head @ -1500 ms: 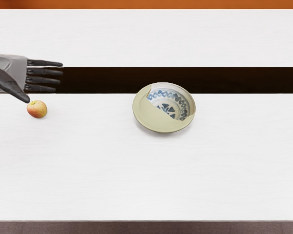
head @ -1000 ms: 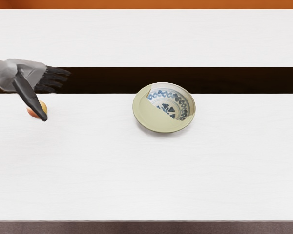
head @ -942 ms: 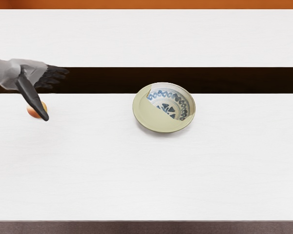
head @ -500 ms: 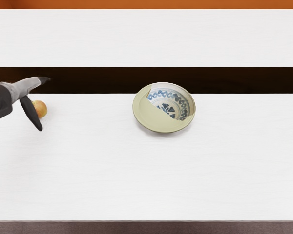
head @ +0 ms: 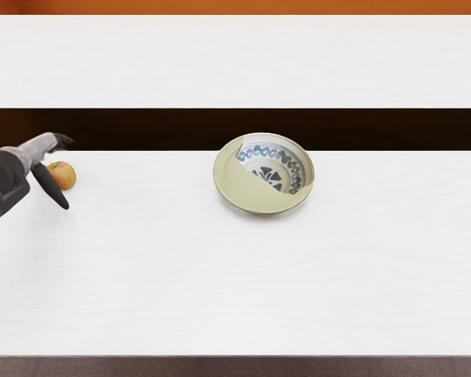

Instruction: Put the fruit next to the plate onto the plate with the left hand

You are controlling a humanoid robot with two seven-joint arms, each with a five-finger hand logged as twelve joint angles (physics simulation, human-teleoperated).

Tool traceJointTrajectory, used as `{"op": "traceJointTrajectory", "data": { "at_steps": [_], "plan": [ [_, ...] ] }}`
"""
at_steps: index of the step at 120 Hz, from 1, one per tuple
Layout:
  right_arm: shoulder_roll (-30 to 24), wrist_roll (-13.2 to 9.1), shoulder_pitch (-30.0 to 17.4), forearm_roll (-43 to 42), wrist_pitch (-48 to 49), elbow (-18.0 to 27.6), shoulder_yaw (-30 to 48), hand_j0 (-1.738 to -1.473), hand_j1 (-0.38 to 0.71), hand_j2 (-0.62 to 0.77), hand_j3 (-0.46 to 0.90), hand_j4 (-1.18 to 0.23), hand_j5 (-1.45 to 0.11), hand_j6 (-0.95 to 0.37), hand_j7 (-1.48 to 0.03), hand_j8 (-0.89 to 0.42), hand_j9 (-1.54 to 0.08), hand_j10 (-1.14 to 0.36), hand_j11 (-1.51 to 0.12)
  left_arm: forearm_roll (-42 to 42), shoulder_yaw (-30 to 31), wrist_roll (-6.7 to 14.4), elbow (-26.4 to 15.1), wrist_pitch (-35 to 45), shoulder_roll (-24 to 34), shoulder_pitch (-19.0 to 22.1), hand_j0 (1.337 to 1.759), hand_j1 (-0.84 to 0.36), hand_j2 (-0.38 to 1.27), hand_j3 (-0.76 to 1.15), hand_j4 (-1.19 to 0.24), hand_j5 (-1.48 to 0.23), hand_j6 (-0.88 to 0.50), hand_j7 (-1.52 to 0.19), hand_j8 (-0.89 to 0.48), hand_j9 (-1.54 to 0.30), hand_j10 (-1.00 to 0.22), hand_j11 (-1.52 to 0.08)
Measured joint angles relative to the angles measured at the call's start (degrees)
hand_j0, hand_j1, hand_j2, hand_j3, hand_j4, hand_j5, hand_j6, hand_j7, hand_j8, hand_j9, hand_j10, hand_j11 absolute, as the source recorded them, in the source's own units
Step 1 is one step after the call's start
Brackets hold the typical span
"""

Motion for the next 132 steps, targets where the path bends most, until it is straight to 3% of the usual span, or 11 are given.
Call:
{"op": "traceJointTrajectory", "data": {
  "at_steps": [29,58,132],
  "plan": [
    [0.0,0.0,0.0,0.0,0.0,0.0,-0.1,-1.658,-0.35,0.00,0.00,0.00,0.00,0.00,0.00,0.00,0.00,0.00,0.00,0.2,2.3,0.0,1.0,5.4,-0.9,0.0,1.658,0.12,0.04,0.00,-0.20,-0.25,-0.20,-0.25,-0.20,-0.25,-0.20,-0.25],
    [0.0,0.0,0.0,0.0,0.0,0.0,-0.2,-1.658,-0.35,0.00,0.00,0.00,0.00,0.00,0.00,0.00,0.00,0.00,0.00,0.2,2.6,0.0,4.2,6.4,-3.5,0.6,1.658,0.10,0.05,0.00,-0.21,-0.27,-0.22,-0.27,-0.22,-0.27,-0.21,-0.27],
    [0.0,0.0,0.0,0.0,0.0,0.0,-0.3,-1.658,-0.35,0.00,0.00,0.00,0.00,0.00,0.00,0.00,0.00,0.00,0.00,0.2,2.7,0.0,6.2,6.5,-5.8,0.9,1.658,-0.05,0.07,0.00,-0.34,-0.44,-0.34,-0.44,-0.34,-0.44,-0.34,-0.44]
  ]
}}
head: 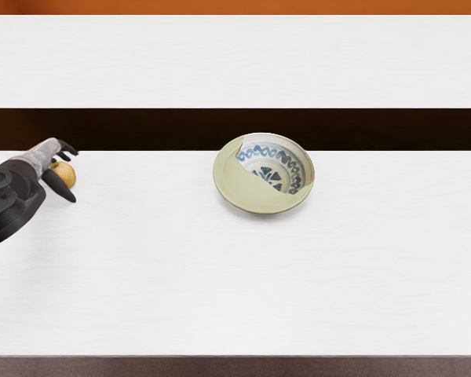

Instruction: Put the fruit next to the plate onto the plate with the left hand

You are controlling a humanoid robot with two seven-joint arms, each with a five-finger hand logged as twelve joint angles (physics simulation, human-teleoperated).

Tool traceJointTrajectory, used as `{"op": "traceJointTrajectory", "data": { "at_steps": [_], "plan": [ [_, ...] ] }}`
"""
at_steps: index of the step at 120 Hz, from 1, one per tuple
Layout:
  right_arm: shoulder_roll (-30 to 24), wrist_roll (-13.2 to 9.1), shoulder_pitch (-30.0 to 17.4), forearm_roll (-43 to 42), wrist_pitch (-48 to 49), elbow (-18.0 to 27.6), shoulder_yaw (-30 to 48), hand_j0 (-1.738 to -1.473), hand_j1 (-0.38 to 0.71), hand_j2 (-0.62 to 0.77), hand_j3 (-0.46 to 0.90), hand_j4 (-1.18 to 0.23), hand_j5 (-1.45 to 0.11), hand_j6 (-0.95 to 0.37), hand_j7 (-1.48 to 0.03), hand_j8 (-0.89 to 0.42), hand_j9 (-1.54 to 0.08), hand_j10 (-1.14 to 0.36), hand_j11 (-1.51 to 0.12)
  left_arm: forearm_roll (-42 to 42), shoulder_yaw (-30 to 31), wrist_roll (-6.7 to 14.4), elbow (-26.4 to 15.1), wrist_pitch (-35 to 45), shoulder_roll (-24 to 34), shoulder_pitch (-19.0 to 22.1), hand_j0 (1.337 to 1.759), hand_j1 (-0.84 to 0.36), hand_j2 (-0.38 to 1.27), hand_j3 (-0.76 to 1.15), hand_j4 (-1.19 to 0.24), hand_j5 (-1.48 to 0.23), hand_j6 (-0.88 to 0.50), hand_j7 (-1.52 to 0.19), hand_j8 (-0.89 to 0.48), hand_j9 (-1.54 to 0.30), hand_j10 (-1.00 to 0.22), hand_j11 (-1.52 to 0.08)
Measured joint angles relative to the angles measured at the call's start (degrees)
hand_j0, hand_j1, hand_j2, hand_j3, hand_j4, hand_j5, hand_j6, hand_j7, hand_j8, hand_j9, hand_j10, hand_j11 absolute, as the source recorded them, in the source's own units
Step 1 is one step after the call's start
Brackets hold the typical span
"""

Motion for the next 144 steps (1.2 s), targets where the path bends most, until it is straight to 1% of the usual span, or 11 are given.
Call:
{"op": "traceJointTrajectory", "data": {
  "at_steps": [5,8,12,22,37,38,67,79,106,131,144],
  "plan": [
    [0.0,0.0,0.0,0.0,0.0,0.0,0.0,-1.658,-0.35,0.00,0.00,0.00,0.00,0.00,0.00,0.00,0.00,0.00,0.00,0.0,0.0,0.0,0.2,0.0,0.0,0.3,1.658,-0.06,0.07,0.00,-0.35,-0.45,-0.35,-0.45,-0.35,-0.45,-0.35,-0.45],
    [0.0,0.0,0.0,0.0,0.0,0.0,0.0,-1.658,-0.35,0.00,0.00,0.00,0.00,0.00,0.00,0.00,0.00,0.00,0.00,0.0,0.0,0.0,0.3,0.0,0.0,0.4,1.646,-0.07,0.02,0.12,-0.36,-0.45,-0.36,-0.45,-0.36,-0.45,-0.35,-0.45],
    [0.0,0.0,0.0,0.0,0.0,0.0,0.0,-1.658,-0.35,0.00,0.00,0.00,0.00,0.00,0.00,0.00,0.00,0.00,0.00,0.0,0.0,0.0,0.4,0.0,0.0,0.4,1.640,-0.08,0.02,0.16,-0.36,-0.46,-0.36,-0.46,-0.36,-0.46,-0.36,-0.46],
    [0.0,0.0,0.0,0.0,0.0,0.0,0.1,-1.658,-0.35,0.00,0.00,0.00,0.00,0.00,0.00,0.00,0.00,0.00,0.00,0.0,0.0,-0.1,0.6,0.0,0.2,0.4,1.609,-0.08,0.09,0.10,-0.37,-0.47,-0.37,-0.48,-0.37,-0.48,-0.37,-0.48],
    [0.0,0.0,0.0,0.0,0.0,0.0,0.1,-1.658,-0.35,0.00,0.00,0.00,0.00,0.00,0.00,0.00,0.00,0.00,0.00,0.0,0.0,-0.1,1.2,0.0,0.1,0.5,1.584,-0.10,0.12,0.18,-0.39,-0.50,-0.39,-0.50,-0.39,-0.50,-0.38,-0.51],
    [0.0,0.0,0.0,0.0,0.0,0.0,0.1,-1.658,-0.35,0.00,0.00,0.00,0.00,0.00,0.00,0.00,0.00,0.00,0.00,0.1,-0.1,0.0,1.3,-0.1,0.1,0.5,1.589,-0.10,0.08,0.26,-0.39,-0.50,-0.39,-0.50,-0.39,-0.50,-0.39,-0.50],
    [0.0,0.0,0.0,0.0,0.0,0.0,0.1,-1.658,-0.35,0.00,0.00,0.00,0.00,0.00,0.00,0.00,0.00,0.00,0.00,0.0,-0.1,0.0,1.6,0.0,0.0,0.3,1.637,-0.16,0.10,0.10,-0.44,-0.57,-0.44,-0.57,-0.44,-0.57,-0.44,-0.57],
    [0.0,0.0,0.0,0.0,0.0,0.0,0.1,-1.658,-0.35,0.00,0.00,0.00,0.00,0.00,0.00,0.00,0.00,0.00,0.00,0.0,-0.1,0.0,1.7,0.0,-0.1,0.4,1.633,-0.19,0.11,0.15,-0.46,-0.60,-0.46,-0.60,-0.46,-0.60,-0.46,-0.60],
    [0.0,0.0,0.0,0.0,-0.1,0.0,0.1,-1.658,-0.35,0.00,0.00,0.00,0.00,0.00,0.00,0.00,0.00,0.00,0.00,0.0,-0.1,0.0,1.7,0.0,-0.1,0.4,1.642,-0.26,0.18,0.13,-0.53,-0.68,-0.53,-0.68,-0.52,-0.69,-0.53,-0.69],
    [0.0,0.0,0.0,0.0,-0.1,0.0,0.1,-1.658,-0.35,0.00,0.00,0.00,0.00,0.00,0.00,0.00,0.00,0.00,0.00,-0.1,-0.1,0.0,1.7,0.0,-0.1,0.3,1.643,-0.28,0.23,0.10,-0.59,-0.76,-0.49,-0.77,-0.49,-0.77,-0.59,-0.77],
    [0.0,0.0,0.0,0.0,-0.1,0.0,0.1,-1.658,-0.35,0.00,0.00,0.00,0.00,0.00,0.00,0.00,0.00,0.00,0.00,-0.2,-0.1,0.1,1.7,0.0,-0.1,0.3,1.649,-0.28,0.21,0.13,-0.63,-0.81,-0.46,-0.82,-0.46,-0.82,-0.62,-0.82]
  ]
}}
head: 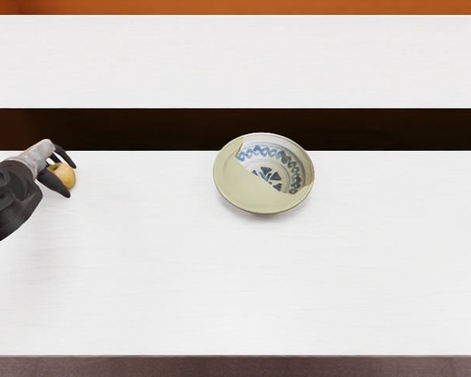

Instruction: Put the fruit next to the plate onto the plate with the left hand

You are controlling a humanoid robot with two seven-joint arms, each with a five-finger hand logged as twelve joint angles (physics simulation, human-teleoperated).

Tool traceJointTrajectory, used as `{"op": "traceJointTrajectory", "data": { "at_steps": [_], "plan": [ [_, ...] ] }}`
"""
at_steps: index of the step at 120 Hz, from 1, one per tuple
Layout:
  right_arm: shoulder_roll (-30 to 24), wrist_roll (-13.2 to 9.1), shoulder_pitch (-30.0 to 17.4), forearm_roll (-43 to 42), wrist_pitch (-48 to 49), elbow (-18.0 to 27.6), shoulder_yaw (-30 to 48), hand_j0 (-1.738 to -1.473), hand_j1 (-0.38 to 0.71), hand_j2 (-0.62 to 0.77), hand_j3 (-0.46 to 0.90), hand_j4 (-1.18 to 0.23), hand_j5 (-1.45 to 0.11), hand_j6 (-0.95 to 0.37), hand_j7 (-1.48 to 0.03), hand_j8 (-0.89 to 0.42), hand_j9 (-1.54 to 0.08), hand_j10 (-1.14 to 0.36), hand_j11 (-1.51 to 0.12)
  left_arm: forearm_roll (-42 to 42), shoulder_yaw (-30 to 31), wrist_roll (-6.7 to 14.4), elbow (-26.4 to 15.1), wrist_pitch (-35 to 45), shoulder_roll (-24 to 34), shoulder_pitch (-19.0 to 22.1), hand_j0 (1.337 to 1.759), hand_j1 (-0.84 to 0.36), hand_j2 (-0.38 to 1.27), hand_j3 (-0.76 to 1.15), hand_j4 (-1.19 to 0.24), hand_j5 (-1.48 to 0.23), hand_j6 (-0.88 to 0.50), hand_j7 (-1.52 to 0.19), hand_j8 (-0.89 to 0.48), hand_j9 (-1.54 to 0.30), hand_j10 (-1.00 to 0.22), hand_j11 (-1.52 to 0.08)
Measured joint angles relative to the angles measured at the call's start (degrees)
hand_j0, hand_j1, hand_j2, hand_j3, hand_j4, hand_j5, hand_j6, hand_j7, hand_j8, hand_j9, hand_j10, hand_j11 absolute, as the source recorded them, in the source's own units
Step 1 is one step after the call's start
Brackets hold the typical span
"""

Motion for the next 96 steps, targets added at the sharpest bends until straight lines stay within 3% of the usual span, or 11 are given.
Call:
{"op": "traceJointTrajectory", "data": {
  "at_steps": [15,29,76,96],
  "plan": [
    [0.0,0.0,0.0,0.0,0.0,0.0,0.0,-1.658,-0.35,0.00,0.00,0.00,0.00,0.00,0.00,0.00,0.00,0.00,0.00,-0.3,0.0,0.0,-0.2,0.0,0.2,0.0,1.649,-0.29,0.25,0.06,-0.67,-0.88,-0.43,-0.88,-0.44,-0.89,-0.67,-0.89],
    [0.0,0.0,0.0,0.0,0.0,0.0,0.0,-1.658,-0.35,0.00,0.00,0.00,0.00,0.00,0.00,0.00,0.00,0.00,0.00,-0.6,-0.4,0.0,-1.7,-0.1,0.9,-0.4,1.651,-0.32,0.31,0.03,-0.64,-0.93,-0.39,-0.92,-0.40,-0.93,-0.64,-0.93],
    [0.0,0.0,0.0,0.0,0.0,0.0,0.0,-1.658,-0.35,0.00,0.00,0.00,0.00,0.00,0.00,0.00,0.00,0.00,0.00,-1.2,-3.6,0.1,-14.5,-0.4,5.8,-3.2,1.649,-0.39,0.40,0.00,-0.57,-0.98,-0.33,-0.97,-0.35,-0.97,-0.60,-0.98],
    [0.0,0.0,0.4,0.0,0.0,0.0,0.1,-1.658,-0.35,0.00,0.00,0.00,0.00,0.00,0.00,0.00,0.00,0.00,0.00,-1.5,-4.9,0.1,-18.5,-0.7,5.4,-7.2,1.649,-0.40,0.41,0.00,-0.55,-1.00,-0.32,-0.98,-0.34,-0.98,-0.59,-0.98]
  ]
}}
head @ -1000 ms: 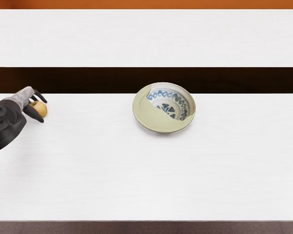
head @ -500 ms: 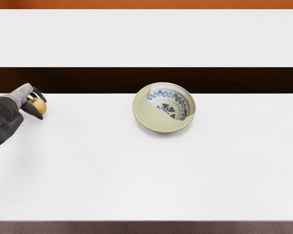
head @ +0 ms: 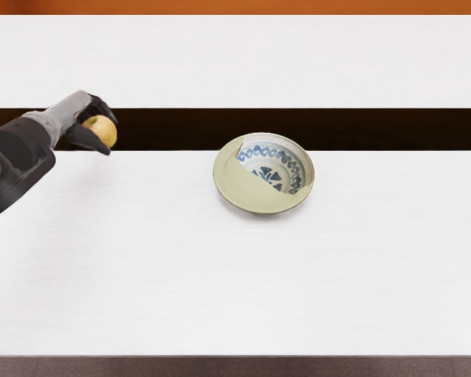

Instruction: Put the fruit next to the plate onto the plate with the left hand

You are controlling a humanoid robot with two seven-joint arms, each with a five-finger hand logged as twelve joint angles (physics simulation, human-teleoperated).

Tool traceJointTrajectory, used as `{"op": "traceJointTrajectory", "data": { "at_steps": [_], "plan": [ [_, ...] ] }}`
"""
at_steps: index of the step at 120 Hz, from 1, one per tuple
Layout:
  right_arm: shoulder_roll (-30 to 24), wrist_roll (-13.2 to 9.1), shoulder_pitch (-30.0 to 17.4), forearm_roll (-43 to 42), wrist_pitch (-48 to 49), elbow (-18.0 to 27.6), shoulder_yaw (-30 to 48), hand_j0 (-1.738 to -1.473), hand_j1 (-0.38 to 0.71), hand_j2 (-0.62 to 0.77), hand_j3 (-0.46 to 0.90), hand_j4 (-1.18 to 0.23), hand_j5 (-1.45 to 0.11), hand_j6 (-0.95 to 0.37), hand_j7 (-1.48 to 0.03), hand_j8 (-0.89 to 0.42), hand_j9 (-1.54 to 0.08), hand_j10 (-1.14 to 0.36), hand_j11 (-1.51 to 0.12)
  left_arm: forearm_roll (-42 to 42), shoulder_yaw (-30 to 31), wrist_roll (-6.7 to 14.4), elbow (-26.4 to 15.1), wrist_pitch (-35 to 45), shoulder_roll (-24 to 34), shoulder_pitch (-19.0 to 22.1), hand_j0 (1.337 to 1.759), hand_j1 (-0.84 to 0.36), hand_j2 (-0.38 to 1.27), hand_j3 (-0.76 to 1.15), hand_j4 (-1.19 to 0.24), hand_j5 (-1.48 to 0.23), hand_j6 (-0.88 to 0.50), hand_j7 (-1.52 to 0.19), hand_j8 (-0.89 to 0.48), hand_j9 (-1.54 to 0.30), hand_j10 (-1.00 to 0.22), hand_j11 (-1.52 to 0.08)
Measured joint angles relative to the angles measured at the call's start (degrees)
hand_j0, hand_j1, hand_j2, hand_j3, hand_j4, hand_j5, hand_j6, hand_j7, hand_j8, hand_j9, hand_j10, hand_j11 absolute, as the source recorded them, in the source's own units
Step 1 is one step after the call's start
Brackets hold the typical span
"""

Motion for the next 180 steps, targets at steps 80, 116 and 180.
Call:
{"op": "traceJointTrajectory", "data": {
  "at_steps": [80,116,180],
  "plan": [
    [0.0,0.2,0.5,0.0,0.0,0.0,0.0,-1.658,-0.35,0.00,0.00,0.00,0.00,0.00,0.00,0.00,0.00,0.00,0.00,-3.2,-0.6,0.0,-5.8,-0.5,-18.4,-7.0,1.643,-0.40,0.39,0.00,-0.49,-1.18,-0.25,-1.14,-0.26,-1.13,-0.54,-1.13],
    [0.0,0.3,0.8,0.0,0.0,0.0,0.0,-1.658,-0.35,0.00,0.00,0.00,0.00,0.00,0.00,0.00,0.00,0.00,0.00,-5.5,-0.5,0.0,7.9,-3.9,-27.3,-11.0,1.641,-0.39,0.40,0.00,-0.49,-1.19,-0.23,-1.18,-0.24,-1.18,-0.53,-1.15],
    [0.0,0.3,0.9,0.0,0.0,0.0,0.0,-1.658,-0.35,0.00,0.00,0.00,0.00,0.00,0.00,0.00,0.00,0.00,0.00,-4.9,-0.5,-0.1,17.4,-4.7,-33.9,-9.6,1.650,-0.31,0.31,0.00,-0.51,-0.87,-0.37,-0.86,-0.37,-0.86,-0.52,-0.86]
  ]
}}
